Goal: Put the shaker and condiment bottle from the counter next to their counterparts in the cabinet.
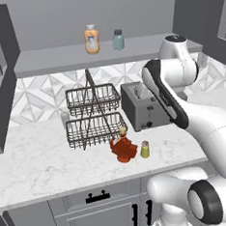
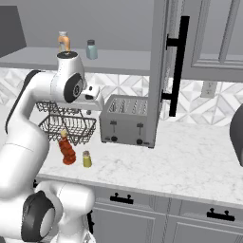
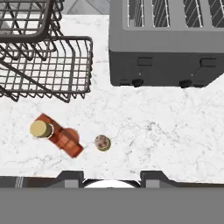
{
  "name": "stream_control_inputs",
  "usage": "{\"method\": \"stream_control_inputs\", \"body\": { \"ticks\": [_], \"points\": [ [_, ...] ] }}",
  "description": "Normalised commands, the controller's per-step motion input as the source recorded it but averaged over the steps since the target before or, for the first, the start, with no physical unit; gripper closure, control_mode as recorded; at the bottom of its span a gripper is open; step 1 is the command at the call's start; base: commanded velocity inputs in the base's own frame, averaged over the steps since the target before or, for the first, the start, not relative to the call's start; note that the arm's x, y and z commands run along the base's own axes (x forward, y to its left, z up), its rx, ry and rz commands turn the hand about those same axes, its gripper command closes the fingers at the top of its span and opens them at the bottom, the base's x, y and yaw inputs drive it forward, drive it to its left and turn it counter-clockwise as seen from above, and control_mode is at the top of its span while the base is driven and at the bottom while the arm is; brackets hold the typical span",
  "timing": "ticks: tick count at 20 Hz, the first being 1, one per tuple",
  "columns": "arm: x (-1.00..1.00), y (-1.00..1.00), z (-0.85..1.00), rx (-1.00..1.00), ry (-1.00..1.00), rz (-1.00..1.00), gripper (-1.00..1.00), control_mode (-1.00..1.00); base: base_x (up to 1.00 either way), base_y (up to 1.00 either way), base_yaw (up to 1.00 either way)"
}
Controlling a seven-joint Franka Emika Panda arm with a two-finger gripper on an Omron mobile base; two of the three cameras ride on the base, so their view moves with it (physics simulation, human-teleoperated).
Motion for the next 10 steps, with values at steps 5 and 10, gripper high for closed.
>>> {"method": "stream_control_inputs", "body": {
  "ticks": [5, 10],
  "points": [
    [-0.28, 0.08, 0.00, -0.03, -0.09, 0.01, -1.00, -1.00, 0.00, 0.00, 0.00],
    [-0.96, 0.00, -0.08, 0.14, -0.24, 0.23, -1.00, -1.00, 0.00, 0.00, 0.00]
  ]
}}
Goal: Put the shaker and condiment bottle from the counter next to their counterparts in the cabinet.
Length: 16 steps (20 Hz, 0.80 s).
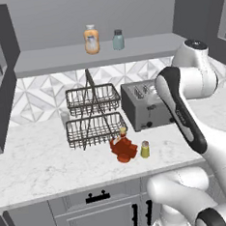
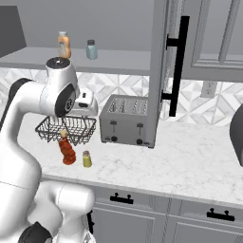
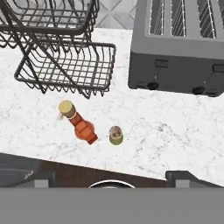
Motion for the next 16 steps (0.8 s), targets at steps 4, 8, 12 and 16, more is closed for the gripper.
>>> {"method": "stream_control_inputs", "body": {
  "ticks": [4, 8, 12, 16],
  "points": [
    [-0.62, 0.03, -0.38, 0.06, -0.19, 0.21, -1.00, -1.00, 0.00, 0.00, 0.00],
    [-0.10, 0.01, -0.43, 0.06, -0.02, 0.21, -1.00, -1.00, 0.00, 0.00, 0.00],
    [-0.05, 0.00, -0.18, 0.11, 0.00, 0.16, -1.00, -1.00, 0.00, 0.00, 0.00],
    [0.05, 0.17, -0.02, 0.03, 0.00, 0.09, -1.00, -1.00, 0.00, 0.00, 0.00]
  ]
}}
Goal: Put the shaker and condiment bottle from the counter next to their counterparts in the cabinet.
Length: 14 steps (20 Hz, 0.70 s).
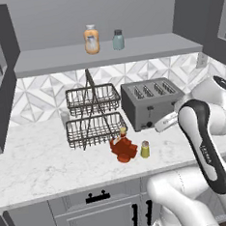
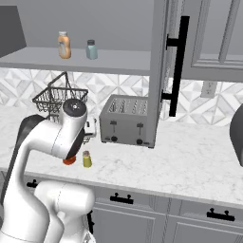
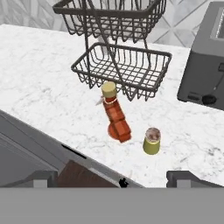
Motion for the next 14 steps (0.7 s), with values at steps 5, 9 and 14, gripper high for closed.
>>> {"method": "stream_control_inputs", "body": {
  "ticks": [5, 9, 14],
  "points": [
    [0.35, 0.04, -0.03, 0.00, 0.06, 0.16, -1.00, -1.00, 0.00, 0.00, 0.00],
    [0.23, 0.00, -0.16, 0.00, 0.04, 0.26, -1.00, -1.00, 0.00, 0.00, 0.00],
    [0.14, 0.30, -0.18, -0.03, 0.07, 0.21, -1.00, -1.00, 0.00, 0.00, 0.00]
  ]
}}
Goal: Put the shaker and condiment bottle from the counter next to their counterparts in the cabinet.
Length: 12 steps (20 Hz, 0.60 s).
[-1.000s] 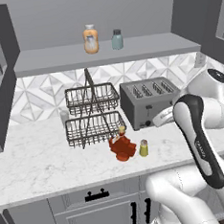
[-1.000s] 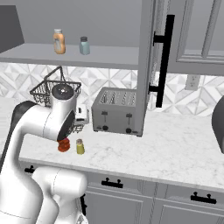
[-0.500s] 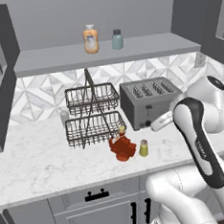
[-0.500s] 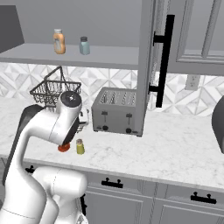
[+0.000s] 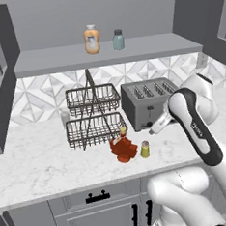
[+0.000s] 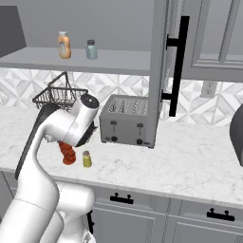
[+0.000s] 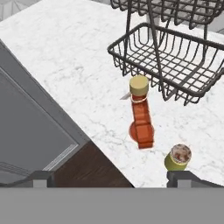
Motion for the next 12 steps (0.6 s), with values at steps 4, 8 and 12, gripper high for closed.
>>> {"method": "stream_control_inputs", "body": {
  "ticks": [4, 8, 12],
  "points": [
    [0.06, 0.30, -0.14, -0.04, 0.01, 0.06, -1.00, -1.00, 0.00, 0.00, 0.00],
    [0.00, 0.04, -0.26, -0.06, -0.08, 0.04, -1.00, -1.00, 0.00, 0.00, 0.00],
    [0.00, 0.00, -0.38, -0.04, -0.14, 0.08, -1.00, -1.00, 0.00, 0.00, 0.00]
  ]
}}
